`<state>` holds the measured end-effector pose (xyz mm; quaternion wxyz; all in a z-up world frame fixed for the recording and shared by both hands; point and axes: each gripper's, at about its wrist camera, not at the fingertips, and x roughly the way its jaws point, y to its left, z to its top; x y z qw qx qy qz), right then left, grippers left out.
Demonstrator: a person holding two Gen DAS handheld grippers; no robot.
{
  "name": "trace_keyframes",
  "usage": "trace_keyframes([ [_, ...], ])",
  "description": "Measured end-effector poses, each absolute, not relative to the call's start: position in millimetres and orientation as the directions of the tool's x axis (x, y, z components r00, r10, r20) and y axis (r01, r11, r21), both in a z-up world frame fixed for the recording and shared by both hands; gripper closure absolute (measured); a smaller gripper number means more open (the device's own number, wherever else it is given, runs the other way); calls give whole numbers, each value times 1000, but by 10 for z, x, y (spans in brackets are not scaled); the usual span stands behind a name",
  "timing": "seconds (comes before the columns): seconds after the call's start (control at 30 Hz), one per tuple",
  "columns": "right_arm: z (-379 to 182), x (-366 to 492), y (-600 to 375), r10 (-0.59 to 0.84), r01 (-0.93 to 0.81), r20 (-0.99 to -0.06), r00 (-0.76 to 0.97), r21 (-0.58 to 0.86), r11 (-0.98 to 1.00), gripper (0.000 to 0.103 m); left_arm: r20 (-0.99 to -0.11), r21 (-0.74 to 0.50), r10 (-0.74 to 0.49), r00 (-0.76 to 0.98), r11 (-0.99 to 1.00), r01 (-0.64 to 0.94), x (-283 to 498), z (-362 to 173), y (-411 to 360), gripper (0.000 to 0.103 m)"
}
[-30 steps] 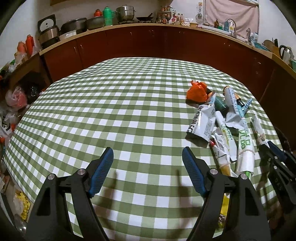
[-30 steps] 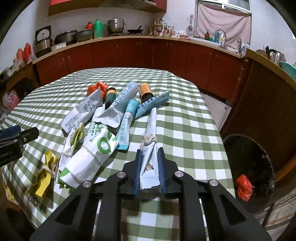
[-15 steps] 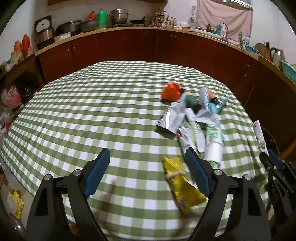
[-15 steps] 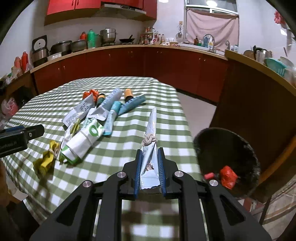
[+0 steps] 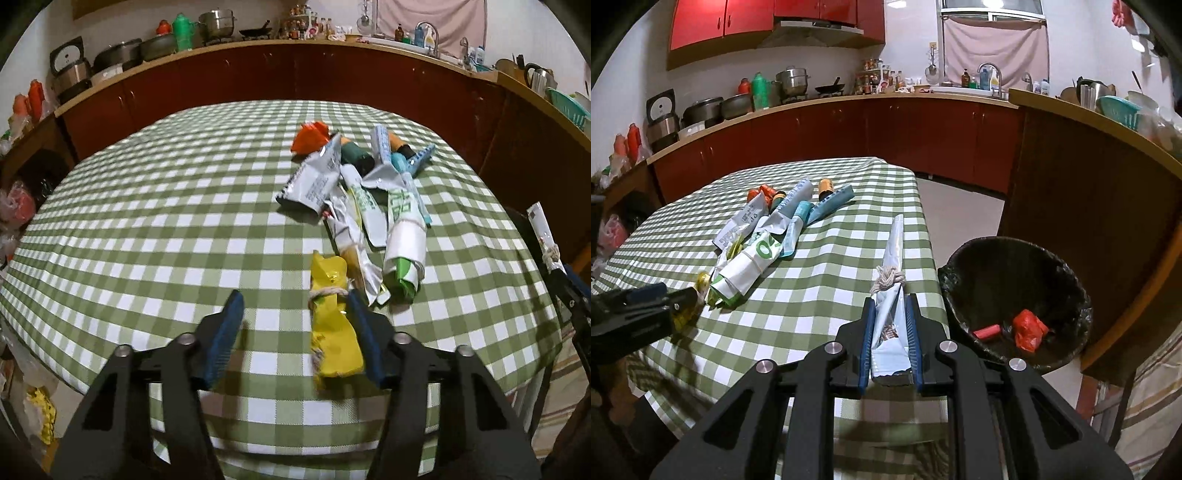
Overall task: Collect trash
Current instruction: 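Grasp the yellow snack wrapper with the left tool while the right holds the packet, then carry both items over the black bin and open both tools to drop them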
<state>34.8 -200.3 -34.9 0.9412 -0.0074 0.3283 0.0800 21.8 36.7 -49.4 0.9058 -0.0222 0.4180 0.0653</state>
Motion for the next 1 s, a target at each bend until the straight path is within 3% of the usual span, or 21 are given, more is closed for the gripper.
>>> trace_keyframes([
  [0.17, -374, 345, -1996, 152, -161, -619, 771, 41, 986, 85, -759, 10, 70, 648, 995, -95, 204, -512, 327, 80],
  [0.5, -392, 342, -1988, 154, -164, -616, 772, 41, 986, 85, -744, -11, 53, 667, 996, -91, 152, -483, 419, 80],
  [0.7, -375, 340, -2007, 152, -159, -607, 780, 42, 986, 85, -689, 9, 62, 722, 997, -77, 70, -289, 378, 80],
  [1.0, -277, 394, -2234, 95, -100, -576, 812, 24, 995, 85, -666, -46, -48, 745, 999, 24, 270, -59, 49, 80],
])
